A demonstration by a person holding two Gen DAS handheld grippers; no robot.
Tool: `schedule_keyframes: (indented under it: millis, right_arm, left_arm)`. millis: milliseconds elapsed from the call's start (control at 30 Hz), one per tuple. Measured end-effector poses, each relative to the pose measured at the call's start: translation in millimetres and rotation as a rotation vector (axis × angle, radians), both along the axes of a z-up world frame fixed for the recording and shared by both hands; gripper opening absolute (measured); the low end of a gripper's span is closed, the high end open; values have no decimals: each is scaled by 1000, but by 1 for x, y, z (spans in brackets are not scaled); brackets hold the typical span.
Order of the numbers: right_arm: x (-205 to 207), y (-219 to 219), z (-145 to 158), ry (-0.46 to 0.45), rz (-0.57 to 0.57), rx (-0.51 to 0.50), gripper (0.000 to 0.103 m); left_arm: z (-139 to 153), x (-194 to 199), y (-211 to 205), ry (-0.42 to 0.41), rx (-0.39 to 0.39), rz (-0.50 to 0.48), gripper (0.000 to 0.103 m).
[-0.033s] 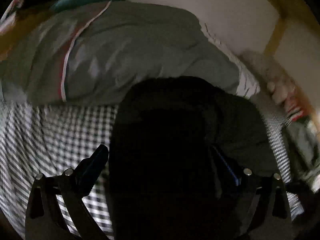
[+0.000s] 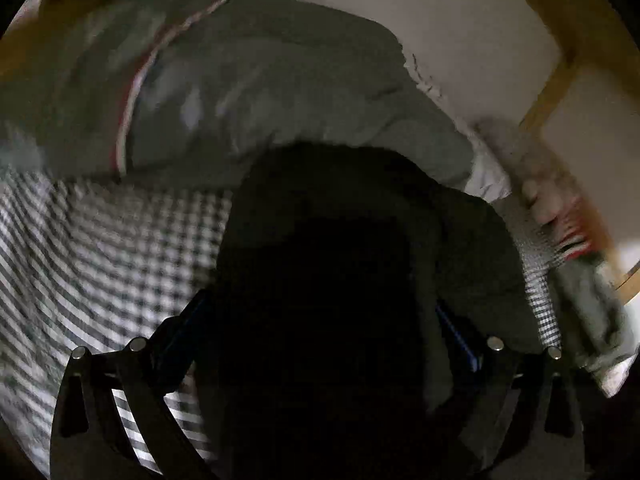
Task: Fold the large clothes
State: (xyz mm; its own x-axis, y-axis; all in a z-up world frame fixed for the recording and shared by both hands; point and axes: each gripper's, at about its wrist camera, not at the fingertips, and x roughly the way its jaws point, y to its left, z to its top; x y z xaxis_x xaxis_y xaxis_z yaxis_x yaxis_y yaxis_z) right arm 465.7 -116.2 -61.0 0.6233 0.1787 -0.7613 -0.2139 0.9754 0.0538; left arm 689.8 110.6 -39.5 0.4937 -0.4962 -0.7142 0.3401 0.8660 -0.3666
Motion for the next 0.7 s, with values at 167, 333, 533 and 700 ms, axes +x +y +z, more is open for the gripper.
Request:
schedule_keyframes:
  millis: [167, 333, 533, 700]
  right_arm:
    - [-2, 3, -15, -16, 15, -78, 100]
    - [4, -9, 17, 33, 76, 58, 100]
    - [68, -64, 77, -23, -59, 232, 100]
    - [167, -35, 51, 195, -47, 167, 100]
  left_arm:
    - [-26, 6, 11, 92, -152, 14, 99]
    - [48, -56, 2, -149, 61, 226, 98]
    - [38, -106, -51, -242, 309, 224, 99]
    - [-10, -101, -10, -87, 95, 258, 99]
